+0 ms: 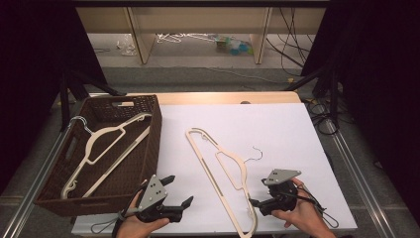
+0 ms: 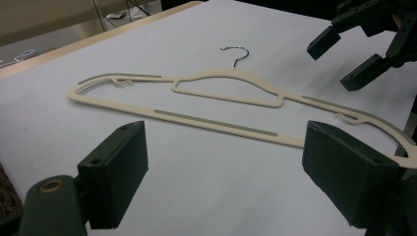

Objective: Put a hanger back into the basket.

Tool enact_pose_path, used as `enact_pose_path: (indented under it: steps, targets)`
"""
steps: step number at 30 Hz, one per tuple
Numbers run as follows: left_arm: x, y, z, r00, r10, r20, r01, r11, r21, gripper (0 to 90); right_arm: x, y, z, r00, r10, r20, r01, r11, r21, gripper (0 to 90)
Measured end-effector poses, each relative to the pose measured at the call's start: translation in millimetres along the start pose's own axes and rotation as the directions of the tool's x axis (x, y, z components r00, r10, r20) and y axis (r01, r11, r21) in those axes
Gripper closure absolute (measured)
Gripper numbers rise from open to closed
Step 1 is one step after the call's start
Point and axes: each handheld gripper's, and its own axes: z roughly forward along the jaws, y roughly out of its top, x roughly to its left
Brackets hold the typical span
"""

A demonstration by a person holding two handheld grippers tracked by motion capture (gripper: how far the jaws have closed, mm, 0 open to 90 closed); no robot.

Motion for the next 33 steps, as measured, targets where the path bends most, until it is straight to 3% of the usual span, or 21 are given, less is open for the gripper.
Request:
enact_pose_path:
  steps: [8, 9, 12, 14, 16, 17, 22, 26, 27, 29, 33]
  targets:
    - [-0.5, -2.6, 3.2, 0.9999, 0.006, 0.015, -0.006, 0.9998, 0.018, 17.4, 1.9, 3.8, 14.3, 0.9999, -0.016, -0.005, 0.016, 0.997, 0.08, 22.4]
    - [-0.8, -2.6, 3.3, 0.9998, 0.003, 0.018, -0.004, 0.9998, 0.018, 17.5, 2.0, 3.8, 16.9, 0.9995, -0.029, 0.008, 0.029, 0.998, 0.06, 22.4]
    - [-0.9, -2.9, 3.2, 0.9998, 0.006, 0.019, -0.006, 0.9998, 0.021, 17.4, 3.1, 5.6, 17.1, 0.9998, -0.022, 0.001, 0.022, 0.997, 0.081, 22.9]
    - [-0.2, -3.3, 3.7, 0.9997, 0.013, 0.022, -0.014, 0.9997, 0.022, 17.6, 3.3, 7.2, 20.4, 0.999, -0.043, 0.005, 0.043, 0.996, 0.081, 26.0]
    - [-0.8, -4.0, 4.7, 0.9997, 0.008, 0.021, -0.009, 0.9998, 0.02, 17.6, 4.7, 11.4, 23.1, 0.9995, -0.032, 0.001, 0.032, 0.991, 0.131, 28.0]
    - [-1.7, -4.3, 4.7, 0.9998, -0.004, 0.021, 0.004, 0.9998, 0.022, 17.6, 4.8, 11.5, 25.1, 0.9992, -0.038, 0.01, 0.036, 0.992, 0.124, 28.7]
    - [-1.7, -4.0, 5.1, 0.9996, 0.0, 0.027, 0.0, 0.9998, 0.02, 17.6, 5.7, 14.6, 31.4, 0.9991, -0.04, 0.012, 0.036, 0.98, 0.198, 31.7]
    - [-2.1, -4.9, 5.9, 0.9994, -0.006, 0.033, 0.006, 0.9996, 0.027, 17.6, 4.8, 16.1, 33.0, 0.9993, -0.031, 0.021, 0.026, 0.978, 0.209, 32.4]
    - [-1.6, -4.5, 5.2, 0.9994, 0.014, 0.031, -0.015, 0.9995, 0.029, 17.7, 5.5, 17.8, 33.3, 0.9997, -0.014, 0.018, 0.01, 0.976, 0.22, 33.1]
    - [-1.7, -4.5, 5.3, 0.9994, 0.012, 0.032, -0.013, 0.9995, 0.029, 17.7, 5.1, 18.2, 33.8, 0.9996, -0.022, 0.02, 0.017, 0.975, 0.223, 33.6]
    - [-2.5, -5.4, 5.9, 0.9995, 0.009, 0.031, -0.01, 0.9993, 0.036, 17.8, 5.8, 20.9, 32.0, 0.9997, -0.013, 0.022, 0.007, 0.967, 0.255, 43.3]
